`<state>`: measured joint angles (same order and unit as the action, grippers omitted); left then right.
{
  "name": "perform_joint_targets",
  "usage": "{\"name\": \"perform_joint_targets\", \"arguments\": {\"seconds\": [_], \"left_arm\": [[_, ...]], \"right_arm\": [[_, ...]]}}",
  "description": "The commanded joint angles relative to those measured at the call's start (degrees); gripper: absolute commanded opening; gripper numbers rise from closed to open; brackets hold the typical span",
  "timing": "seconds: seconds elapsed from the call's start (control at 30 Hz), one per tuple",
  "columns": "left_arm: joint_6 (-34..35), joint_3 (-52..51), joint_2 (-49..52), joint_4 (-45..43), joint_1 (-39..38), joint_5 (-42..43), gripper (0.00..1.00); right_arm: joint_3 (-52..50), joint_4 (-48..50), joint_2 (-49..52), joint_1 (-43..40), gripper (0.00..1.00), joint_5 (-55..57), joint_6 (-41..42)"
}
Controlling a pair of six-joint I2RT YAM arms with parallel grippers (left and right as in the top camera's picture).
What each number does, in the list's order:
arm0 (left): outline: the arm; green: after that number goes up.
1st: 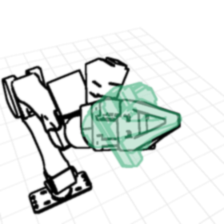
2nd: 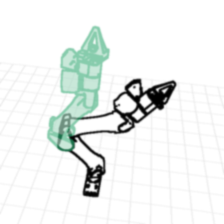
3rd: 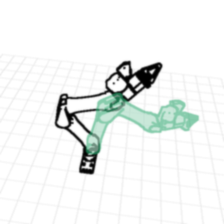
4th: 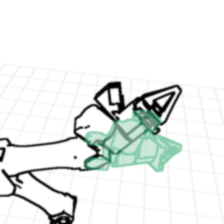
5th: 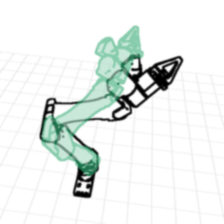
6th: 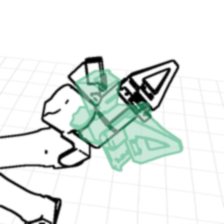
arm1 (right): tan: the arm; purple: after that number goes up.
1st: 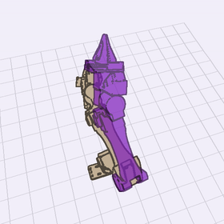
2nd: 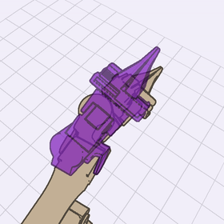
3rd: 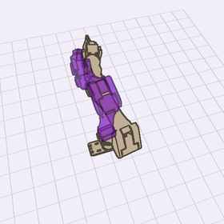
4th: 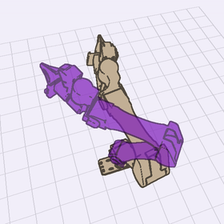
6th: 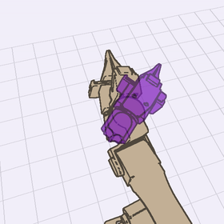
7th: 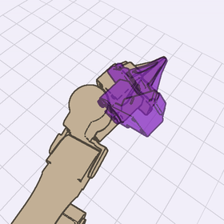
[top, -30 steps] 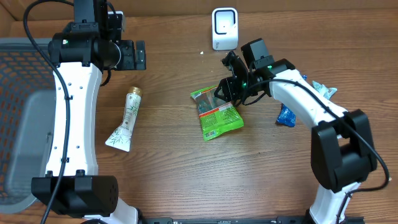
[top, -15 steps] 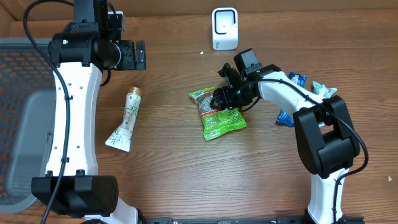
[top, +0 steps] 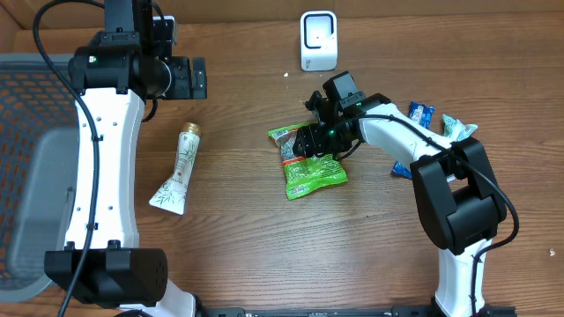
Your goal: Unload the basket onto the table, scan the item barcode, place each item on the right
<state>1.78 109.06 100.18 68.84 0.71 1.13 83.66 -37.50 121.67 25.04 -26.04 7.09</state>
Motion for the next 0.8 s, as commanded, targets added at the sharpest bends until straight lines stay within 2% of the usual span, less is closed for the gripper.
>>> {"name": "perform_joint_targets", "arguments": {"seconds": [0.0, 0.03, 0.17, 0.23, 0.5, 0.77], "left_arm": [[1.01, -0.15, -0.11, -0.04, -0.37, 0.37, 1.0], [1.01, -0.15, -0.11, -0.04, -0.37, 0.37, 1.0], [1.01, -0.15, -0.11, -0.04, -0.37, 0.37, 1.0], [1.01, -0.15, -0.11, -0.04, -0.37, 0.37, 1.0], [1.01, -0.15, -0.11, -0.04, -0.37, 0.39, 1.0], [1.01, -0.15, -0.11, -0.04, -0.37, 0.39, 1.0]], "right_arm": [[0.68, 0.02, 1.92, 0.85, 0.75, 3.17, 1.53], [0.68, 0.13, 2.01, 0.9, 0.75, 3.72, 1.92], [0.68, 1.2, 2.91, 0.96, 0.24, 3.91, 3.67], [0.68, 1.36, 2.91, 0.96, 0.04, 3.15, 3.85], [1.6, 0.79, 0.35, -2.19, 0.04, -7.19, -0.61], [2.54, 0.76, -13.22, -8.44, 0.04, -27.28, -11.96]]}}
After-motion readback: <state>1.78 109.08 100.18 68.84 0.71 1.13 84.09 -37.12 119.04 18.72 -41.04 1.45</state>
